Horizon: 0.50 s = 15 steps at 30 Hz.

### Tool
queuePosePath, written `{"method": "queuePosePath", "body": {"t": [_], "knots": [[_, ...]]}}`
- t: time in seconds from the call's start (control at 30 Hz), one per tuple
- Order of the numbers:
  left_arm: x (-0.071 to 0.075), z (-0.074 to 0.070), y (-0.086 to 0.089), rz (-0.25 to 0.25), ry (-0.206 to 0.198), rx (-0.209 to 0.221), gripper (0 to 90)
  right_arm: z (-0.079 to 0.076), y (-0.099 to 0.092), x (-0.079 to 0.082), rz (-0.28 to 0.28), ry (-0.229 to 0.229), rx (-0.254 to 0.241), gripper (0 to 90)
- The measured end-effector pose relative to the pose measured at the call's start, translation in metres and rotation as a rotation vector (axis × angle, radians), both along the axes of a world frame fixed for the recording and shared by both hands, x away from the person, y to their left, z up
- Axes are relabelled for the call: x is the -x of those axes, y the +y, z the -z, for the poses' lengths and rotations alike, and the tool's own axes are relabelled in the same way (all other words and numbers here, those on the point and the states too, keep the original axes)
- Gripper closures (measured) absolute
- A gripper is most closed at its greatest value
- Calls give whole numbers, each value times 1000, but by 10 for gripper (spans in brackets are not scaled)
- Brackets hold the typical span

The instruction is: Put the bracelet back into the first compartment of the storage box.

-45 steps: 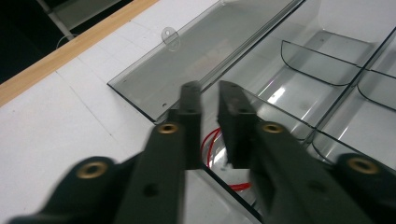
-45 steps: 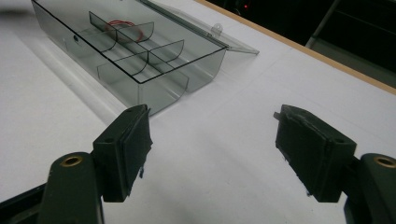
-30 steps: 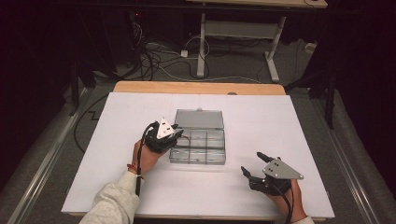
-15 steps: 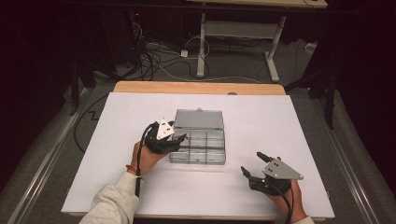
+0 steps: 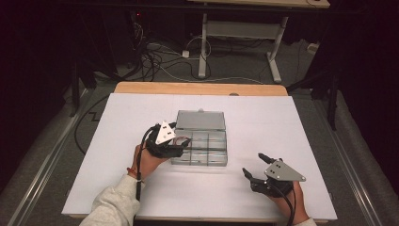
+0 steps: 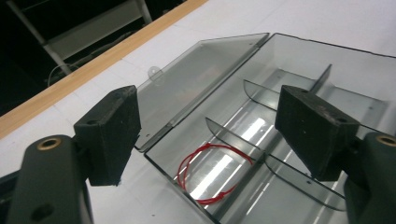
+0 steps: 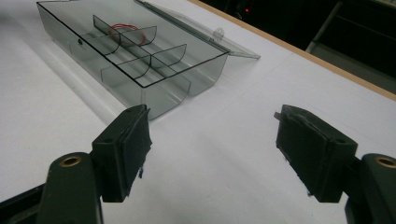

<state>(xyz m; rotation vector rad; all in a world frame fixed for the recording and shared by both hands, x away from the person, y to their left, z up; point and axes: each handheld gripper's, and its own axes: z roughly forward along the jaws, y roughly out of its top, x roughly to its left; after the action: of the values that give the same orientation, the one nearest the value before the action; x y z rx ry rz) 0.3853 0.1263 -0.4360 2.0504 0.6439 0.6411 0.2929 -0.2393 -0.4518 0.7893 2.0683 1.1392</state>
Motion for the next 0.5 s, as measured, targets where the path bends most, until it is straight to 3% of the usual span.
{"method": "queuePosePath", "body": {"t": [0.27,0.5], "knots": [[7,-5,-1,14,-30,-5,215,-2,-1,1,10,-11,-11,244],[18,-11,1,28,-65,-14,214,-5,-5,1,23,-14,-55,224]]}}
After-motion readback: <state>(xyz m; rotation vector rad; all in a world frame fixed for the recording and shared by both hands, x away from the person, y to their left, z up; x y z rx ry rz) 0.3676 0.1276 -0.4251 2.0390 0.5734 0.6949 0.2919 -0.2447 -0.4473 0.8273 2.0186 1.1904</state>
